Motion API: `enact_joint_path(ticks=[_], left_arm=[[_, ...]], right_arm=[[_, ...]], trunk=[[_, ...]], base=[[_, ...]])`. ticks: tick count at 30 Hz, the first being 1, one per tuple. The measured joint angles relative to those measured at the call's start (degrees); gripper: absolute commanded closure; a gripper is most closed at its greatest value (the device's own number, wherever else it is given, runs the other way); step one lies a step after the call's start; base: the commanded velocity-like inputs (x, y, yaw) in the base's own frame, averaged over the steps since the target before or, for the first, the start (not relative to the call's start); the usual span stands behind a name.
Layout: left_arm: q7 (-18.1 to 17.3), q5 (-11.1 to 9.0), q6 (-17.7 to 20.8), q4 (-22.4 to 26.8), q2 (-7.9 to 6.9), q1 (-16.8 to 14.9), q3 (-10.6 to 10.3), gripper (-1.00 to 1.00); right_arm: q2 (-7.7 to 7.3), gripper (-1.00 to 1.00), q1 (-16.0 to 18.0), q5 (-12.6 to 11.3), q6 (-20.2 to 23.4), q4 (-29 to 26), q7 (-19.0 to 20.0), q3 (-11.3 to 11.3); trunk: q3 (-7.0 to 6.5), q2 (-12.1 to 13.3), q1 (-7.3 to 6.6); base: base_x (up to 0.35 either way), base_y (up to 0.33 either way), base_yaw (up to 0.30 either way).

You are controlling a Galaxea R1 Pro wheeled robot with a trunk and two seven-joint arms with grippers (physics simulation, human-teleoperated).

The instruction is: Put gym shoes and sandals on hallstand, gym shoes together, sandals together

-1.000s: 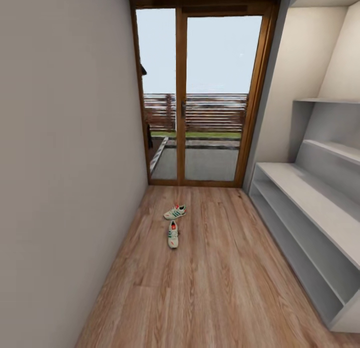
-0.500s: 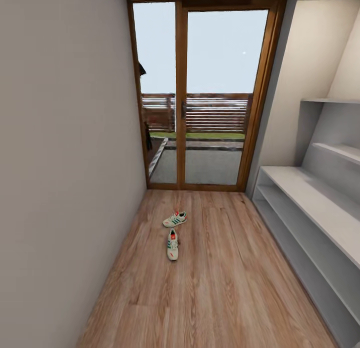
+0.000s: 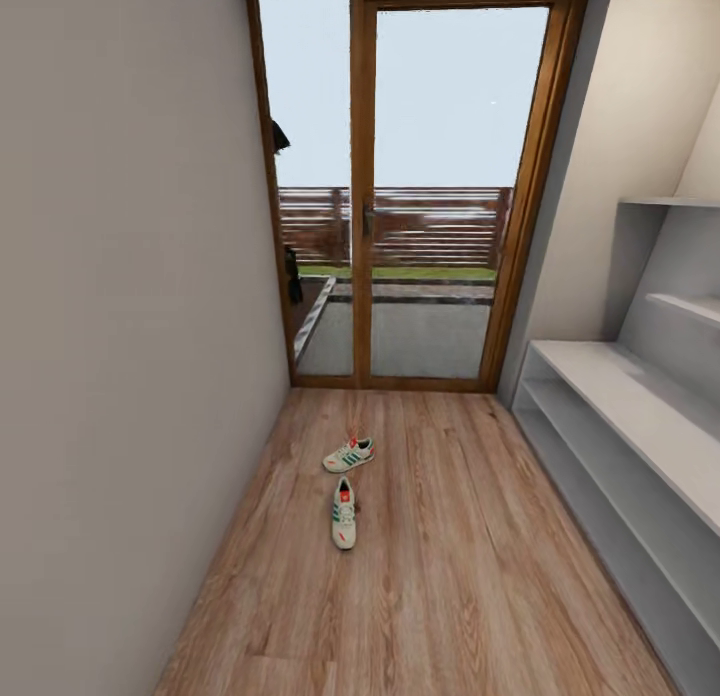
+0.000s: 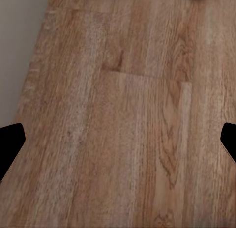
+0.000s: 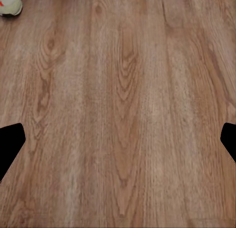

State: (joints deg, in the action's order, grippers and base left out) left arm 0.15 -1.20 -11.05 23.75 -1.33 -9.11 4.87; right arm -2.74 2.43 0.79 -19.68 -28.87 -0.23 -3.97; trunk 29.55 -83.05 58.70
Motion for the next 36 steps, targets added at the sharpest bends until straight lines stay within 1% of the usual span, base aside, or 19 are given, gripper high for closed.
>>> enact_joint_path(ticks=[9, 36], left_arm=[[0.00, 0.00, -0.03, -0.02, 0.00, 0.00, -0.18, -1.00], [0.00, 0.00, -0.03, -0.07, 0.00, 0.00, -0.19, -1.00]], right_arm=[[0.00, -1.00, 0.00, 0.00, 0.00, 0.02, -0.01, -0.01], [0.00, -1.00, 0.00, 0.06, 0.00, 0.24, -0.01, -0.01]], trunk=[[0.00, 0.00, 0.01], [0.00, 0.00, 0.01]], base=[[0.299, -0.155, 0.000], [0.281, -0.201, 0.007]])
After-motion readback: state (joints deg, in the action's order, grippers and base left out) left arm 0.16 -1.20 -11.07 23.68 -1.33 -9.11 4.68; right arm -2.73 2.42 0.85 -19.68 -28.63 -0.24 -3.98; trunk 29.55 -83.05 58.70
